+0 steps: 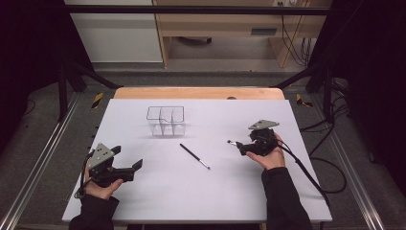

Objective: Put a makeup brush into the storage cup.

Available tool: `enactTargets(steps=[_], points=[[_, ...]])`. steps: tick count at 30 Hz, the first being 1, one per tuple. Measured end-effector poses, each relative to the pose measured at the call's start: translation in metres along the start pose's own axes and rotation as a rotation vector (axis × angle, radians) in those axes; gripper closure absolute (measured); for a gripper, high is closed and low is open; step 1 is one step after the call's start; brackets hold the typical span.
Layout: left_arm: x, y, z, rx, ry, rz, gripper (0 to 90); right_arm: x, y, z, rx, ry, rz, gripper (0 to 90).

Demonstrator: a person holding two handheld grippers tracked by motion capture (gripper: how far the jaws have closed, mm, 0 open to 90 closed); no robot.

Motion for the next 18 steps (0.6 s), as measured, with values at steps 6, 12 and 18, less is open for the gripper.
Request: enactTargets(steps=[6, 12, 18], points=[[0.0, 0.0, -0.001, -0.005, -0.001, -0.002, 4.8, 0.0, 0.014, -0.006, -0.044, -0.006, 0.005, 17.5], [0.0, 0.0, -0.001, -0.008, 0.003, -0.003, 4.7, 0.002, 0.024, -0.012, -0.074, 0.006, 0.006, 20.8], [0.0, 0.001, 0.0, -0.009, 0.004, -0.005, 4.7, 0.003, 0.033, -0.018, -0.117, 0.0, 0.0, 25.1]])
Point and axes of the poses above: each handheld gripper's, and its own axes: y roughly forward along the jaws, z roughly out of its top, x roughly to its right, the point moved 7 cm from there along y, roughly forward along the jaws, and after that the axes turned 2 degrees about -x, right-handed, at the moved point
